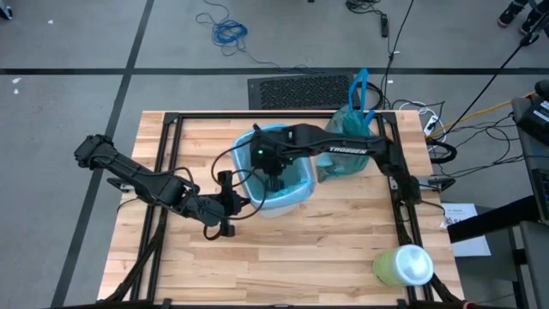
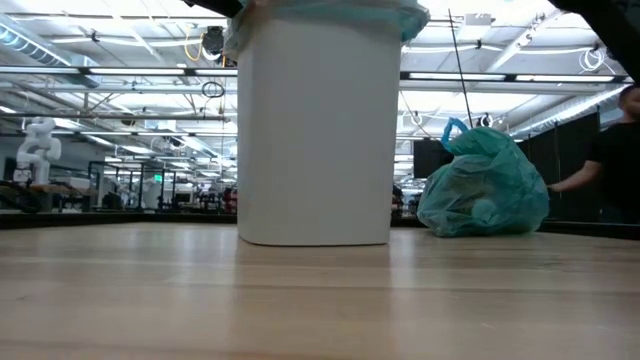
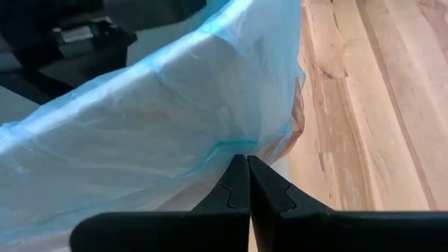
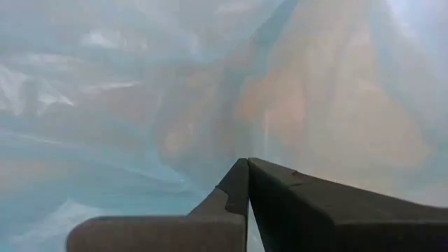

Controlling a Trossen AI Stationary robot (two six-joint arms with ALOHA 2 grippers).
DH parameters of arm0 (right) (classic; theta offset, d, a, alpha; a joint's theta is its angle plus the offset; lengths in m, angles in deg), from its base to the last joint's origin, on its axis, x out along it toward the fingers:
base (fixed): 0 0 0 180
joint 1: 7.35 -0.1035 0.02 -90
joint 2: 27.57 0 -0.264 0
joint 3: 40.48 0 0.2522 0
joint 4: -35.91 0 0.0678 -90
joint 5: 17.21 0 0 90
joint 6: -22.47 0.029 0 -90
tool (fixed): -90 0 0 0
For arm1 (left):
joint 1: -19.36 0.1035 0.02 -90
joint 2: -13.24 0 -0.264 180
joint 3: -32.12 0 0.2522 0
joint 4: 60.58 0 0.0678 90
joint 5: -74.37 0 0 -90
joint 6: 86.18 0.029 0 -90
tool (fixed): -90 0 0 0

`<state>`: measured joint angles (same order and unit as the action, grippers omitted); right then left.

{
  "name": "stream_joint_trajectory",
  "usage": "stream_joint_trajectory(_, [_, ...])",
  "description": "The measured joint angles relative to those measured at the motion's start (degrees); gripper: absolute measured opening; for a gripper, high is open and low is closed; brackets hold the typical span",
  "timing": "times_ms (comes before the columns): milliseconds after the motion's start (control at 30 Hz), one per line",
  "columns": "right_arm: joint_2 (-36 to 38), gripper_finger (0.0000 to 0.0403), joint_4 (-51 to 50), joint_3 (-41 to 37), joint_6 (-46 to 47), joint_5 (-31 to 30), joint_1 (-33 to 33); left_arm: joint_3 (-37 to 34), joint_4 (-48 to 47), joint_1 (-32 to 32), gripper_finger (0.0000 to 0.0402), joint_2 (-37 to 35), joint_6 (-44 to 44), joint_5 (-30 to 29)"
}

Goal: Place trash/remove bag and relplace
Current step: Insert a new trash bag into the trash bin

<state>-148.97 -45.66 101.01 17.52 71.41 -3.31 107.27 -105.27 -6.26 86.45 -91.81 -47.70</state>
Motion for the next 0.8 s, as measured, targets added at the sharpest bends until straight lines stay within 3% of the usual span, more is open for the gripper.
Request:
stream_joint_trajectory(500, [2.6,0.0,4.0,0.0,5.1,-0.3,0.4,0.0,0.0,0.0,0.0,0.0,0.0,0.1])
stream_joint_trajectory(800, [6.1,0.0,7.6,0.0,-3.1,-3.6,0.2,0.0,-0.2,0.0,0.0,0.0,0.0,0.2])
